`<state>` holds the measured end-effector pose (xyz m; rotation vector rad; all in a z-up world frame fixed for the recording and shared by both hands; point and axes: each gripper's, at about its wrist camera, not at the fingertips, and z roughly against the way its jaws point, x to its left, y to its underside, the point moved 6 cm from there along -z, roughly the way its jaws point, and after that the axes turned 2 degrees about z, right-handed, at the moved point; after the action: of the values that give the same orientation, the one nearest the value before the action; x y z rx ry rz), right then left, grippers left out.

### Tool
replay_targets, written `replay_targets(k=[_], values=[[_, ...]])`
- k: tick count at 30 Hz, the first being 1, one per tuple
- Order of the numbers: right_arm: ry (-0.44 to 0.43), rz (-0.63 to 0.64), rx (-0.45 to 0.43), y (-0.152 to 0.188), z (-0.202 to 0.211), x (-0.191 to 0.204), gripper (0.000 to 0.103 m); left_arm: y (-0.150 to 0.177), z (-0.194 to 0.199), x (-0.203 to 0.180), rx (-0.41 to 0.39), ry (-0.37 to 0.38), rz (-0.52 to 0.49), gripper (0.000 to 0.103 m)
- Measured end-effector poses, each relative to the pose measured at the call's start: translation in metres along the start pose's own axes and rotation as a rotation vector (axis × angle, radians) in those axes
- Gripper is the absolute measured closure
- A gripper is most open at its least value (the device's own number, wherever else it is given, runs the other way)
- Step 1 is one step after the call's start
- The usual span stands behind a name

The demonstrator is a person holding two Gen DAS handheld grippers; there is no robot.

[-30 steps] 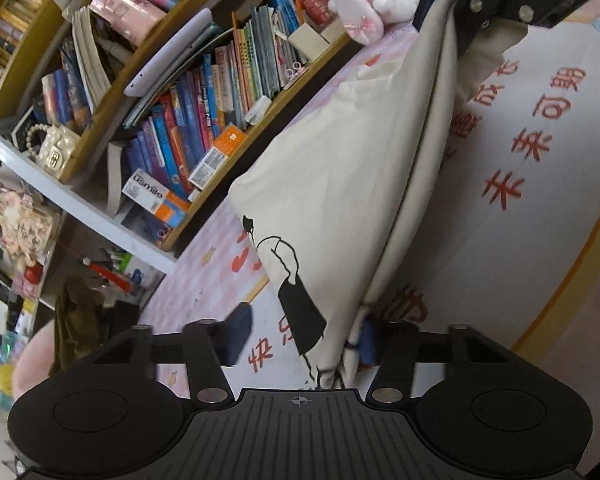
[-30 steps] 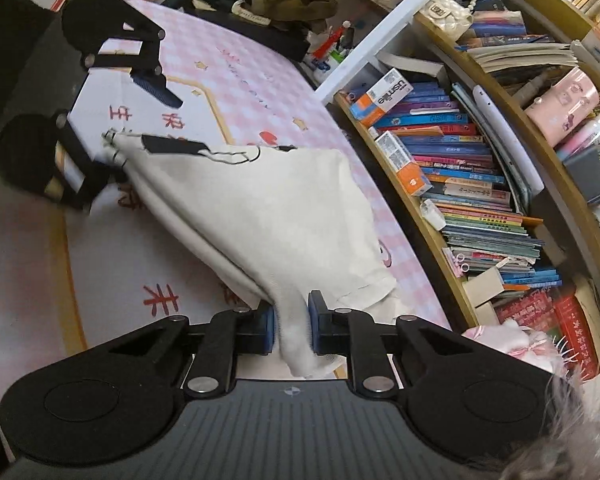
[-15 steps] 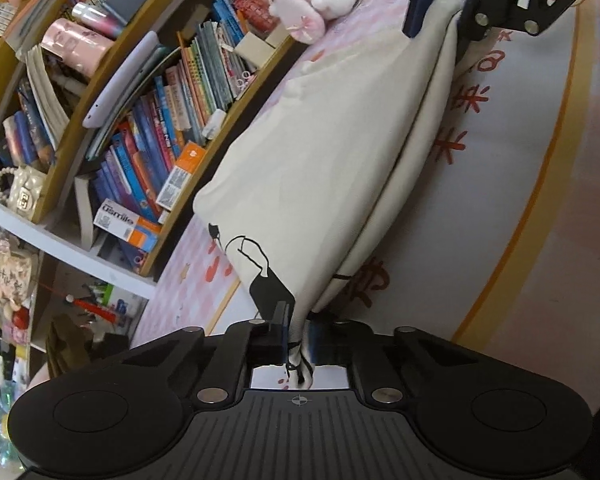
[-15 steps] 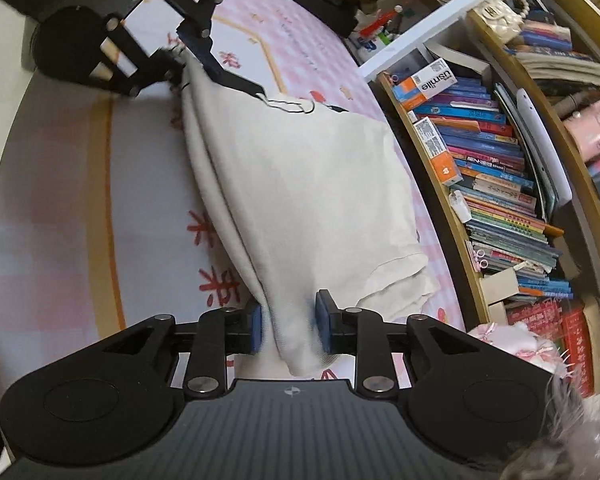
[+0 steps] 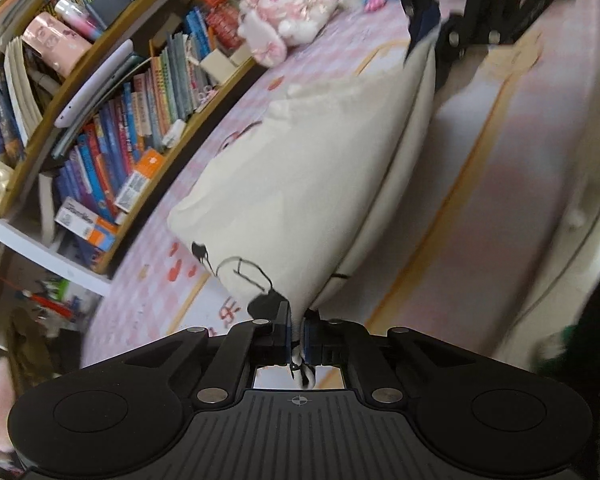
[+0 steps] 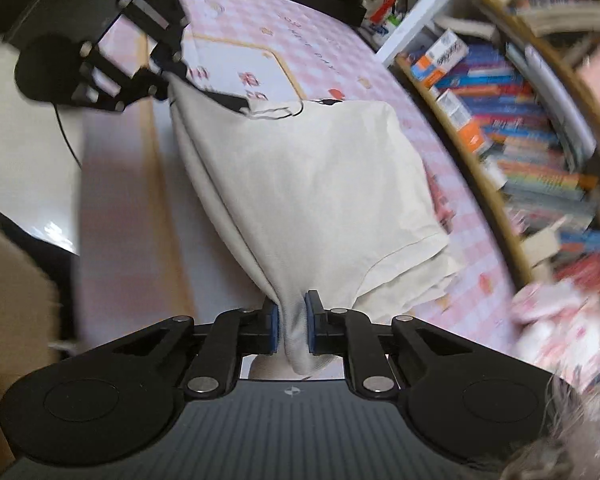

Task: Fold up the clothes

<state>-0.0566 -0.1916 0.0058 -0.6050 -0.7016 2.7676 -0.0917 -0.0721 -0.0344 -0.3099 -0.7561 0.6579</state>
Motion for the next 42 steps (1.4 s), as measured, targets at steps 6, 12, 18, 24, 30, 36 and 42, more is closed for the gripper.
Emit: replay_targets(k=[6, 12, 18, 24, 30, 36, 42], values=[[-0.117, -0.115, -0.023, -0.004, 0.038, -0.01, 0.092, -0.024, 0.03, 0.026, -0.047, 0.054, 0.058, 0.099], [0.003, -0.125, -0.114, -0.031, 0.064, -0.046, 0.094, -0.056, 0.023, 0.077, -0.102, -0.008, 0.168, 0.098], [0.096, -0.152, -0.128, -0.051, 0.044, -0.092, 0.094, -0.075, -0.021, 0.118, -0.114, -0.005, 0.223, 0.098], [0.11, -0.21, -0.094, -0.057, 0.01, -0.138, 0.094, -0.093, -0.06, 0.148, -0.095, 0.069, 0.217, 0.095], [0.071, -0.254, -0.044, -0.056, -0.033, -0.179, 0.094, -0.105, -0.122, 0.166, -0.023, 0.17, 0.21, 0.091], [0.033, -0.284, 0.015, -0.053, -0.082, -0.212, 0.094, -0.103, -0.178, 0.172, 0.048, 0.215, 0.214, 0.084], [-0.002, -0.335, 0.053, -0.042, -0.128, -0.227, 0.093, -0.081, -0.201, 0.187, 0.099, 0.151, 0.229, 0.027]])
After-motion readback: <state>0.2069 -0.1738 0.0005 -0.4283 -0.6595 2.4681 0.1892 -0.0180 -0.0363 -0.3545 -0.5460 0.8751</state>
